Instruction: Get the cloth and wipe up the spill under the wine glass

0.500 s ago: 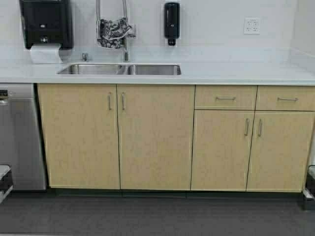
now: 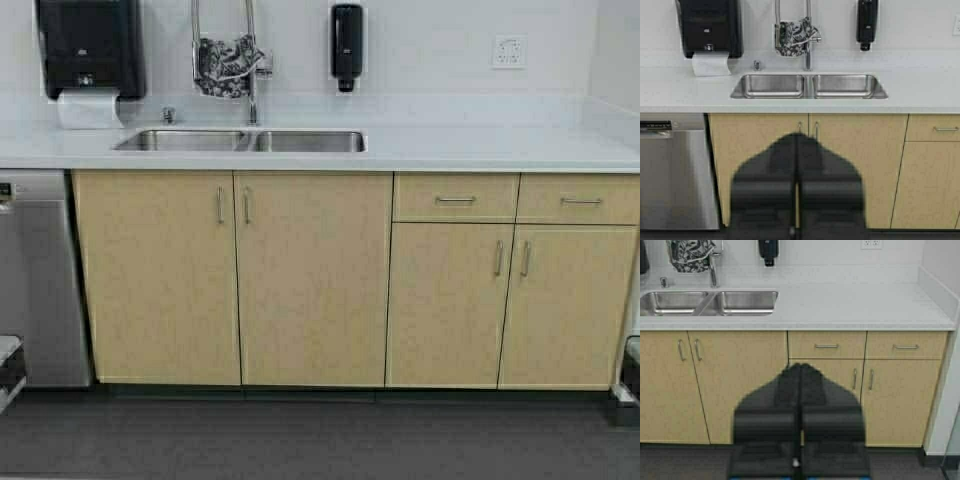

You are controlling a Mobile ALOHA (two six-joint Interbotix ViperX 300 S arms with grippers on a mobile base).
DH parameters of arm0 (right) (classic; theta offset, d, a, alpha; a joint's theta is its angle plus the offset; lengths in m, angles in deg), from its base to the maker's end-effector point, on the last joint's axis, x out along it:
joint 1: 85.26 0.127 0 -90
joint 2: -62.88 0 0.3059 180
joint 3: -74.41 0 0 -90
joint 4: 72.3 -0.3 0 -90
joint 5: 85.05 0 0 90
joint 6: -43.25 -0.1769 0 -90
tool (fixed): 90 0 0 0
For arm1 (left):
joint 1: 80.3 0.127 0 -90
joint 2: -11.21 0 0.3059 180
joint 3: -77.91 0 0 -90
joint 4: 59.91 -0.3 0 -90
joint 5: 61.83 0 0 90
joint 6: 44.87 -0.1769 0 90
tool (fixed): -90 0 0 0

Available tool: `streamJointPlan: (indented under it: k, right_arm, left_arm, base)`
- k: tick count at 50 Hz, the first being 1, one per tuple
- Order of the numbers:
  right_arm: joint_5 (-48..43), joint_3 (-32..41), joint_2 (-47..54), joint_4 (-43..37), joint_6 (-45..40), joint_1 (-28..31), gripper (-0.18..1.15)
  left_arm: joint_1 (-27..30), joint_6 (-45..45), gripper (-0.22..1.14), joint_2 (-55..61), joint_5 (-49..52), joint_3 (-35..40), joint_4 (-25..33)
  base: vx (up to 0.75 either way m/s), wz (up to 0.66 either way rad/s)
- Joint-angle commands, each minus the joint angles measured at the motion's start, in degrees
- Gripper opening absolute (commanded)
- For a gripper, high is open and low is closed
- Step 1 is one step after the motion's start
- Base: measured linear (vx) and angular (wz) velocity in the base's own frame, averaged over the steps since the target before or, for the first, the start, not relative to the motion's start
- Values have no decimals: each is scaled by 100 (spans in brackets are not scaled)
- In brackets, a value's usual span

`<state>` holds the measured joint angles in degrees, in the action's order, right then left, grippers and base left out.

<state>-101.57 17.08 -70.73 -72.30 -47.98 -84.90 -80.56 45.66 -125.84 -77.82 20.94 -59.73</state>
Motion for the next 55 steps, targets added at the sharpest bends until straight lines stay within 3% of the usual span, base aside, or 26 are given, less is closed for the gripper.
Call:
streamJointPlan:
  k: [1,55]
  right_arm:
    - [-18,105,79,18,53,9,6]
    - [-18,220,176,70,-53,9,6]
  left_arm:
    - [-18,0,3,141,-26,88,0]
    - [-9,35,3,185,-193,9,-9]
  base:
    - [2,-2]
    - [17,2]
